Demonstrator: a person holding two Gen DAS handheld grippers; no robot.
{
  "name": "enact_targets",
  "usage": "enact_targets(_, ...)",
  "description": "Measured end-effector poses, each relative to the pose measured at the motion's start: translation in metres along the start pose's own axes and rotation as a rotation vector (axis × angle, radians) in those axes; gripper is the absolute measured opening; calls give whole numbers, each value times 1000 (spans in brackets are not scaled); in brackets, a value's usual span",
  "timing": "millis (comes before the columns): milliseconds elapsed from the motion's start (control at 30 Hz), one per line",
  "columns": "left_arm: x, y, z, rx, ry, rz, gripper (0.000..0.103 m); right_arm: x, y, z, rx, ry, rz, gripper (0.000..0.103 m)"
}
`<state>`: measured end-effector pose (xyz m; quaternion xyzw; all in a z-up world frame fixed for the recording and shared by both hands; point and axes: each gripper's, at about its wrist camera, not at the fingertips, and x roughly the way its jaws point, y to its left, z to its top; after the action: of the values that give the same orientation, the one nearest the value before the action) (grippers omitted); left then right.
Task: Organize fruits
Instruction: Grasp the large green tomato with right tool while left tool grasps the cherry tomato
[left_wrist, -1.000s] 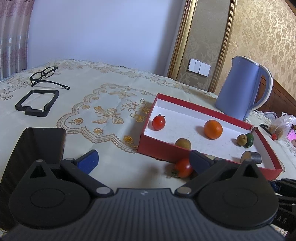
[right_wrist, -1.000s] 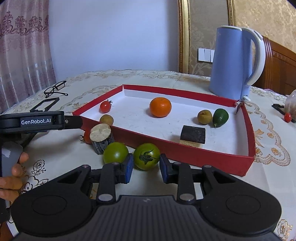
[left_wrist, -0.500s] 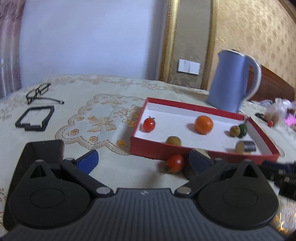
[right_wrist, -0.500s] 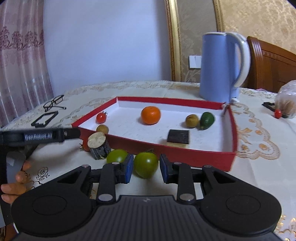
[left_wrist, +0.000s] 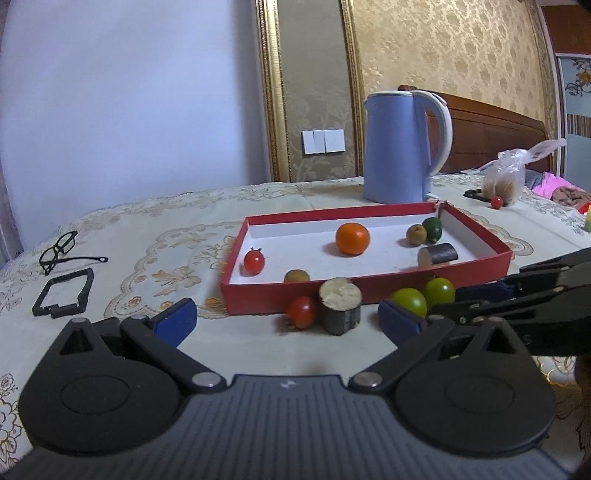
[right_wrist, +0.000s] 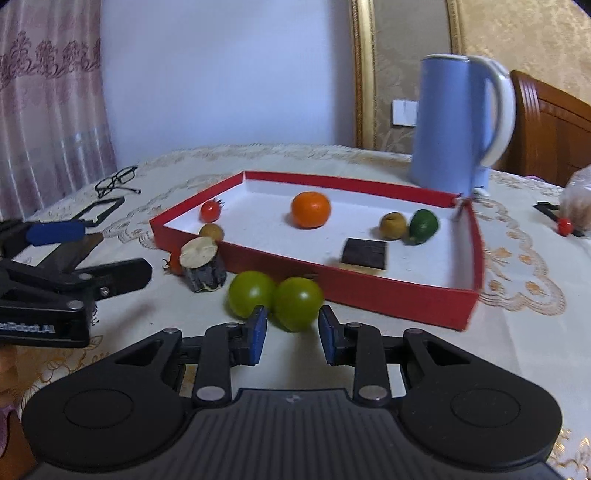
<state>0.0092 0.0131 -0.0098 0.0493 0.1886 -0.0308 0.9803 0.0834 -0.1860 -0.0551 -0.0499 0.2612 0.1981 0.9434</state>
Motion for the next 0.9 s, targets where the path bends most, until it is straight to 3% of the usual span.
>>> enact_targets(300, -1, 1, -3, 11, 15, -39, 103, 8, -1, 4, 11, 10, 1, 30)
enact_targets(533, -7, -23, -5, 88, -12, -131, 103, -19, -20, -6, 93, -60, -22, 30)
enact_targets(667, -1, -22, -6, 98, -12, -83, 103, -34, -34, -12, 126, -84, -38, 30)
enact_targets(800, 13, -3, -1, 48, 37, -48, 91, -41, -42, -17, 161, -102, -30, 30)
enact_targets(900, 21, 11, 1, 27, 56, -12, 91, -41, -42, -18, 166, -109, -22, 30)
